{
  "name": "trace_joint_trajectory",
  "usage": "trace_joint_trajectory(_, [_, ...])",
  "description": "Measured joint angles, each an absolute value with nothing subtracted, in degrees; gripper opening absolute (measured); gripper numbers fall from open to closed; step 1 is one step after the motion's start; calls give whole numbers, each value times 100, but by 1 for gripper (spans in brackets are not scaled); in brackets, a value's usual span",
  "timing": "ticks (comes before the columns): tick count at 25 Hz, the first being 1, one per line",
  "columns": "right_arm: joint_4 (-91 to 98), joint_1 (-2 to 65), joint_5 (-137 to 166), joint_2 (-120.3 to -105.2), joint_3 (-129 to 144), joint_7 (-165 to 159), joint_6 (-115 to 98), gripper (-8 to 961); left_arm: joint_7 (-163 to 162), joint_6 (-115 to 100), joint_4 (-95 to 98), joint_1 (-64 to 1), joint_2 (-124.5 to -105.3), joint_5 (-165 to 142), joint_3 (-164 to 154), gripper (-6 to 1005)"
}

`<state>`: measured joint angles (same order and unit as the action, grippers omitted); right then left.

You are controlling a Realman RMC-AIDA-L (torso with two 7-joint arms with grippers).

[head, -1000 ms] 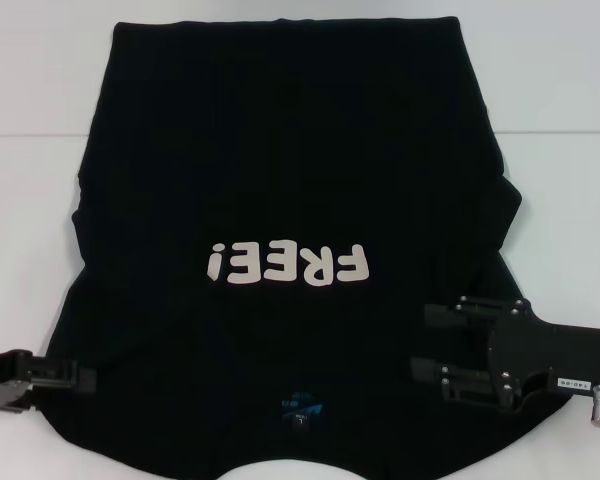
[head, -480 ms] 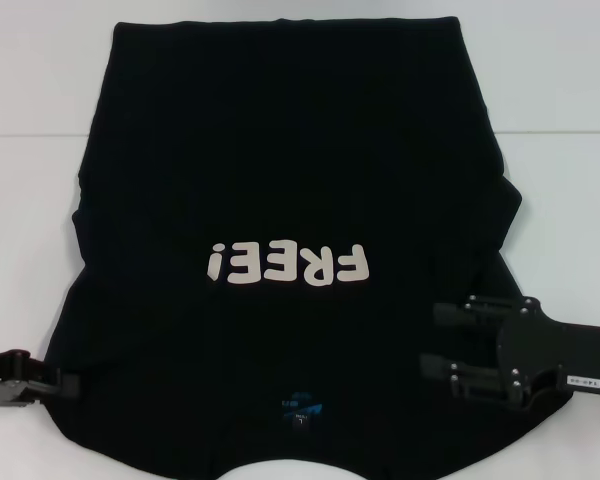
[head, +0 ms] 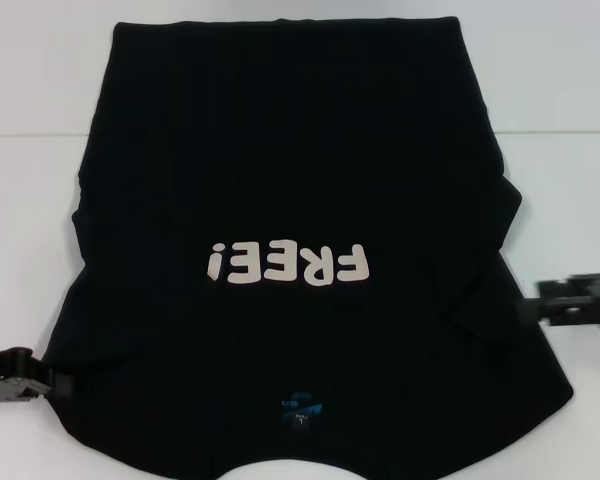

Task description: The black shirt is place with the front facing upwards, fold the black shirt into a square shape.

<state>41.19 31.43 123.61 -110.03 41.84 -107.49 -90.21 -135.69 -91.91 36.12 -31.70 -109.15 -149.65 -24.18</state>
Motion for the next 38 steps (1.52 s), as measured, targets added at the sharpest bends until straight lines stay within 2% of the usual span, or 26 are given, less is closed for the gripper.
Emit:
trace_joint_trajectory(3, [4153,3439,13099,-10755,4186,-11832,-9126,678,-13557,-9227,3620,-3183,-10914,-14954,-2418,43])
trace_joint_trajectory(6, [4219,3718,13939,-10684,4171,-12750,-9216,677,-13553,-9238,3616,-3202,-10907,-14953,-2417,21])
trace_joint_trajectory(17, [3933,3999,14751,-10793,4206,-13473,-8883,677,-13552,-9238,3611,-3230,-10906,-14949,-2417,20])
trace_joint_trajectory(23, [3852,4026,14776,-10907,4285,-13441,-8854,676,-13552,-9237,3613,-3229,-10906,-14949,-2416,20])
trace_joint_trajectory(38, [3625,4022,14819,-11021,4359,-13451,-8647,677,-13525,-9246,3613,-3225,-10932,-14950,-2417,21])
